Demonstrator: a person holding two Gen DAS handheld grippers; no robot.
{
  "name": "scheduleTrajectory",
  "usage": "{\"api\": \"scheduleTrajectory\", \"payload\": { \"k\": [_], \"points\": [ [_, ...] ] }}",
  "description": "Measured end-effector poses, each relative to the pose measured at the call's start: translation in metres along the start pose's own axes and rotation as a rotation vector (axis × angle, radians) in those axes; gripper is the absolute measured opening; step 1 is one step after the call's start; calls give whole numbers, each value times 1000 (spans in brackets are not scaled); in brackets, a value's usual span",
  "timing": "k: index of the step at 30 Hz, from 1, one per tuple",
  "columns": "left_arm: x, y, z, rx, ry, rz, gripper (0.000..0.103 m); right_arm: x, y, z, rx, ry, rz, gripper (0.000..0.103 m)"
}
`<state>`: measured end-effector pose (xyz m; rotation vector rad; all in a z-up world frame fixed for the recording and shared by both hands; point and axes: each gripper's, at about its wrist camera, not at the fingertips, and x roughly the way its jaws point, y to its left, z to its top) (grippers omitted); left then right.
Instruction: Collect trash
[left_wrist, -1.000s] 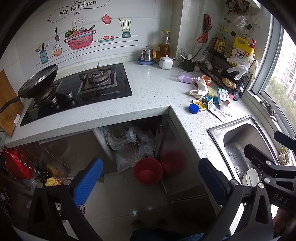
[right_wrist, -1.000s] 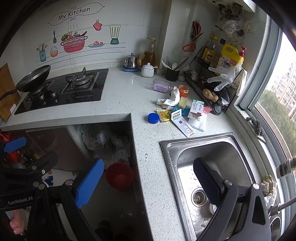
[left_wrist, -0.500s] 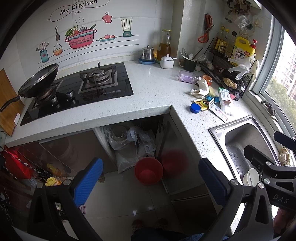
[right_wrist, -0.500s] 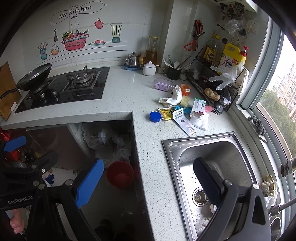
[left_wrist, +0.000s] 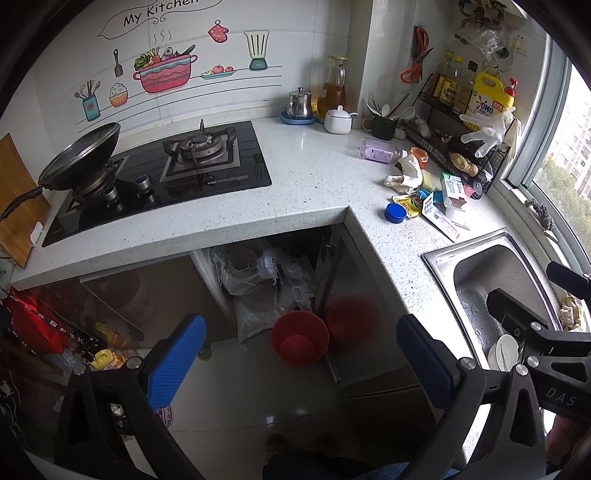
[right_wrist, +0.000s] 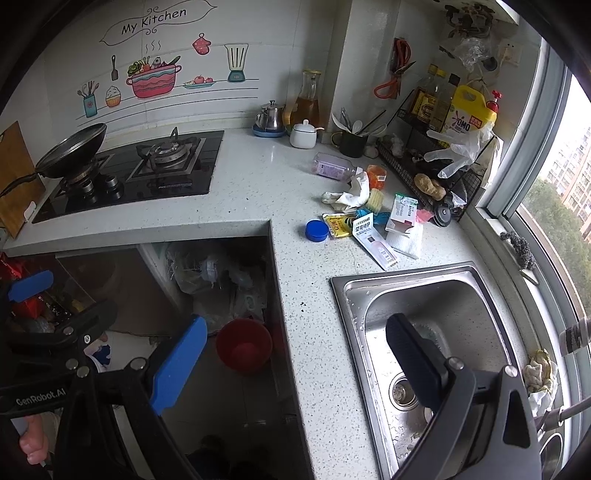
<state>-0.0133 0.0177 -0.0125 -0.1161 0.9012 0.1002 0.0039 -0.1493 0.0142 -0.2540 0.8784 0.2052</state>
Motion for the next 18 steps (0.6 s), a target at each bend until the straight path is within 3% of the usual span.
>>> {"api": "scheduleTrajectory", "payload": {
  "k": [18],
  "points": [
    [8,-1,0,1,16,8,103,6,-1,0,-6,16,14,97]
  ]
}}
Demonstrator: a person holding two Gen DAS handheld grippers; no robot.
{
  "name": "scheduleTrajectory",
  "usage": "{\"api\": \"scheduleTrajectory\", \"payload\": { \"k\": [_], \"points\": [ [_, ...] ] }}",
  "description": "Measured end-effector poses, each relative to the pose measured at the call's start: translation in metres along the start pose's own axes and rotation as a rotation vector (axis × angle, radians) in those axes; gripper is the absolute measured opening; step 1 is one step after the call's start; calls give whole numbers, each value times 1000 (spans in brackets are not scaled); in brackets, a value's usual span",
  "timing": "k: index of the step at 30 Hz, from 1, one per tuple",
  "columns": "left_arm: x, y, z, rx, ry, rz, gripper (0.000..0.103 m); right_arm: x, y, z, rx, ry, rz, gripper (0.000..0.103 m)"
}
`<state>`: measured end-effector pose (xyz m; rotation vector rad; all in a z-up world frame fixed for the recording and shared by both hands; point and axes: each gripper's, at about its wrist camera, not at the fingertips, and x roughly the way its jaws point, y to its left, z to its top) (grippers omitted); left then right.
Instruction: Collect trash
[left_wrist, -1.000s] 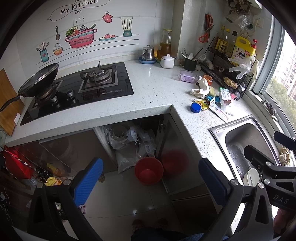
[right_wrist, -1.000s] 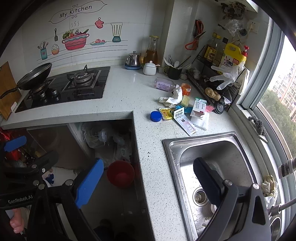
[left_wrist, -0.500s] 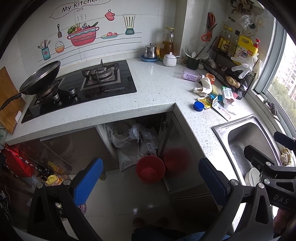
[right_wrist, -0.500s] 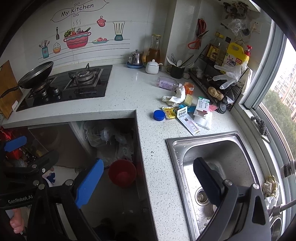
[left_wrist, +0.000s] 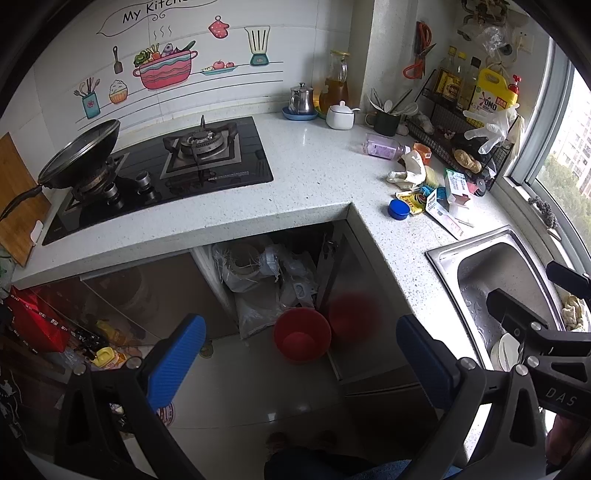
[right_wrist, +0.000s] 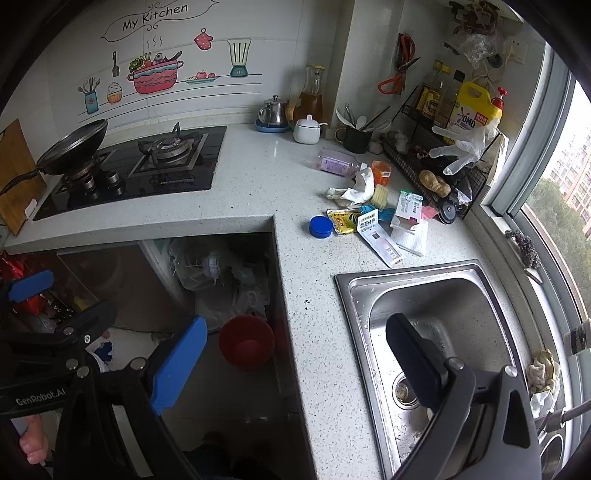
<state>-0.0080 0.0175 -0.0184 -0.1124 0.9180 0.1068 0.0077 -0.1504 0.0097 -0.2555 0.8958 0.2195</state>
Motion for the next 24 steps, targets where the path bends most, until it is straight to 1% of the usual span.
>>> {"api": "scheduleTrajectory", "payload": {
  "k": [8,14,15,16,19,24],
  "points": [
    [9,-11,14,11,20,-6,103,7,-8,6,7,15,-4,97],
    [31,-25,44,44,32,-39,103,19,-21,21,30,11,-30,97],
    [36,-29,50,53,32,-44,103,22,-24,24,34,7,-36,97],
    [43,-33,57,38,60,-21,103,26,-27,28,40,8,-42,97],
    [69,-46,84,72,67,-50,103,42,-41,43,63,14,-63,97],
    [127,-75,128,158,96,-118,103,79,-73,68,134,28,-124,97]
  ]
}}
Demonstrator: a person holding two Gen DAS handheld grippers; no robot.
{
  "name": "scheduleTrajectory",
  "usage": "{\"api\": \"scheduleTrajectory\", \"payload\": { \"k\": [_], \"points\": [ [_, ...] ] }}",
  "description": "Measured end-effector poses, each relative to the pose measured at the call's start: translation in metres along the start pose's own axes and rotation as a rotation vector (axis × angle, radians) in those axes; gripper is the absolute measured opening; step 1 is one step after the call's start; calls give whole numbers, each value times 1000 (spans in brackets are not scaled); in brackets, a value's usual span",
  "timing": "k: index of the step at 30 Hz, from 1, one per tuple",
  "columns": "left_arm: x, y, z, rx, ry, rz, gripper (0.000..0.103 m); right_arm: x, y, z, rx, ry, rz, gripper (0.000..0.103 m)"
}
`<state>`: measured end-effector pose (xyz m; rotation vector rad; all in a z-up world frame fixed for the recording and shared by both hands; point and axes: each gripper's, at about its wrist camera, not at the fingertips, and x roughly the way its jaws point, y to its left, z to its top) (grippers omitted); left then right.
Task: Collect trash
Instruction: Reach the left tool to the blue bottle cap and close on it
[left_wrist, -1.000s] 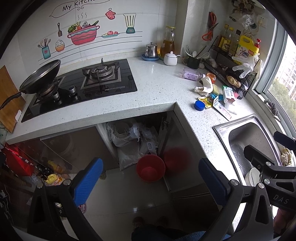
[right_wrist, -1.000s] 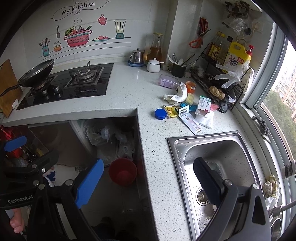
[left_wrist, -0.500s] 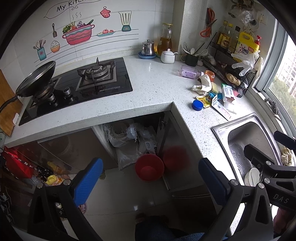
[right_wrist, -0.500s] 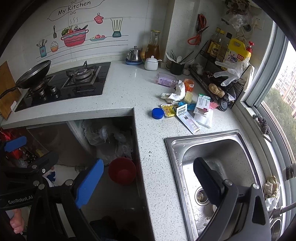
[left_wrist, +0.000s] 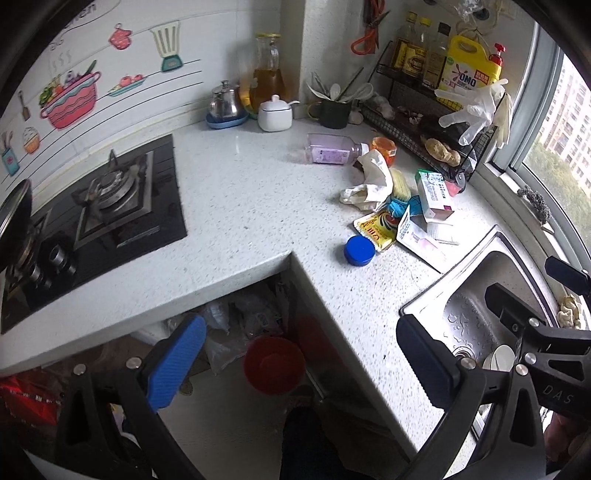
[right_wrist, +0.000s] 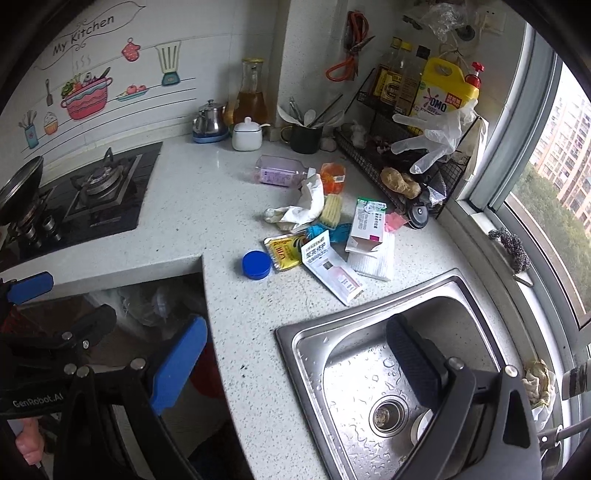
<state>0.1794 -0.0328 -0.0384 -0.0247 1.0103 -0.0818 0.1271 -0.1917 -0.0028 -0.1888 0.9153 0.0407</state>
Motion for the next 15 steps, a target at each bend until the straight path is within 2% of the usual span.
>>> {"api": "scheduleTrajectory", "payload": {
  "k": [6,10,15],
  "points": [
    [75,-23,53,114,62,-67,103,57,-30,22,96,54,-68,97],
    [125,-34,68,177,136,-95,103,100,-46,26,160,111,-102,97],
    [176,-49,71,232,235,-143,103,139,-60,23,202,188,-151,97]
  ]
}}
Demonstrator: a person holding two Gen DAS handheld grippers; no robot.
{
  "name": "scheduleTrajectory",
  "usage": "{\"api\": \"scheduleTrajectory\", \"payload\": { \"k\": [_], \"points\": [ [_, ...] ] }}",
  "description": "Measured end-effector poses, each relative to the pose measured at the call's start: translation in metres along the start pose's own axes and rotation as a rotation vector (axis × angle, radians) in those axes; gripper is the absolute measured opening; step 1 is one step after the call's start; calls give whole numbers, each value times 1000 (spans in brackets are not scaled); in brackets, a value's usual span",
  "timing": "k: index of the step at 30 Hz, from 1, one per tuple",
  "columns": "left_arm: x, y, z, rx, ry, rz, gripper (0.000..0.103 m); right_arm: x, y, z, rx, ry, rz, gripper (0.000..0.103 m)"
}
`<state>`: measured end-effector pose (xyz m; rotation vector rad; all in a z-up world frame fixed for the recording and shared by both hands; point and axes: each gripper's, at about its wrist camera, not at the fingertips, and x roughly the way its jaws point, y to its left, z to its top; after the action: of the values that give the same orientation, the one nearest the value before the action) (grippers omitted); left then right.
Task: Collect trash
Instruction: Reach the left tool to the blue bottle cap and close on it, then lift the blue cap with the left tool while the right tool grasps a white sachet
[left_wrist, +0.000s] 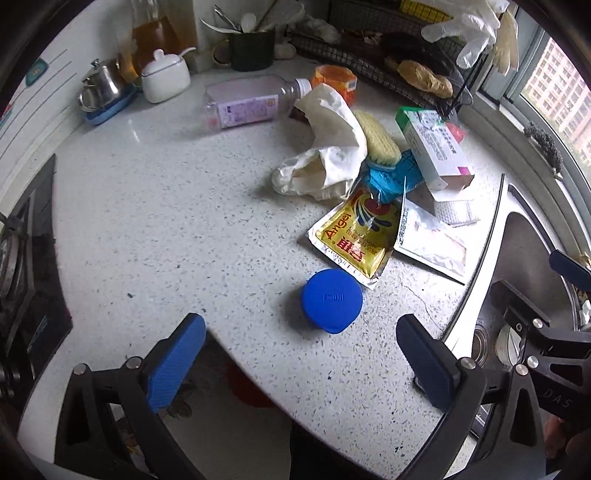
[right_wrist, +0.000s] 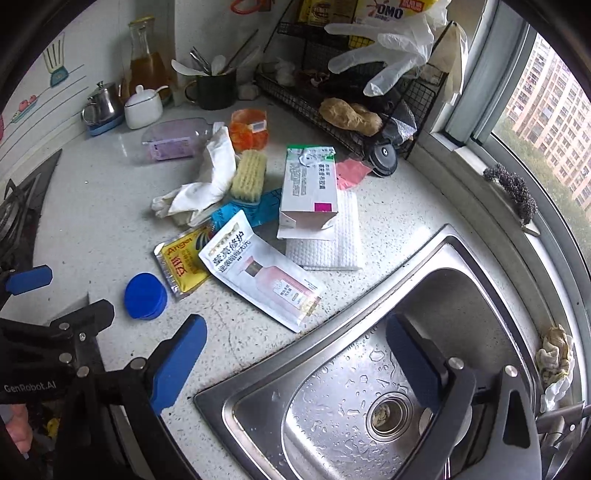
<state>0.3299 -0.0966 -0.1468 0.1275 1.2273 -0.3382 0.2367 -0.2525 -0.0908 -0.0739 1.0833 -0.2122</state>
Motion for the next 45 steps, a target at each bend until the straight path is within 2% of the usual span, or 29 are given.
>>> {"api": "scheduleTrajectory", "payload": {
  "k": [4,8,12,17,23,26,27,32,36,41,45],
  "points": [
    [28,-8,6,42,49,-15,101,21,-6,-1,22,37,-45,97],
    [46,-15,11,88,72,22,101,37,-12,-2,47,85,-54,97],
    [56,-17,15,91,102,2,95,46,-14,-4,62,107,-66,97],
    [60,-21,17,132,92,23,92,51,-16,-3,77,122,-63,97],
    [56,-28,11,138,67,32,75,52,-16,-2,78,121,-54,97],
    [46,-25,2,132,57,30,57,51,-12,-2,72,114,-46,98],
    [42,-21,0,127,54,28,43,51,-11,-3,73,114,-40,98],
    [32,-5,-3,85,59,25,43,50,-5,-1,70,112,-4,98],
    [18,14,10,50,5,29,43,44,5,7,56,101,51,98],
    [2,32,31,33,-28,30,43,36,20,31,54,53,96,98],
    [6,39,44,37,-44,50,43,43,31,50,69,59,152,97]
  ]
}}
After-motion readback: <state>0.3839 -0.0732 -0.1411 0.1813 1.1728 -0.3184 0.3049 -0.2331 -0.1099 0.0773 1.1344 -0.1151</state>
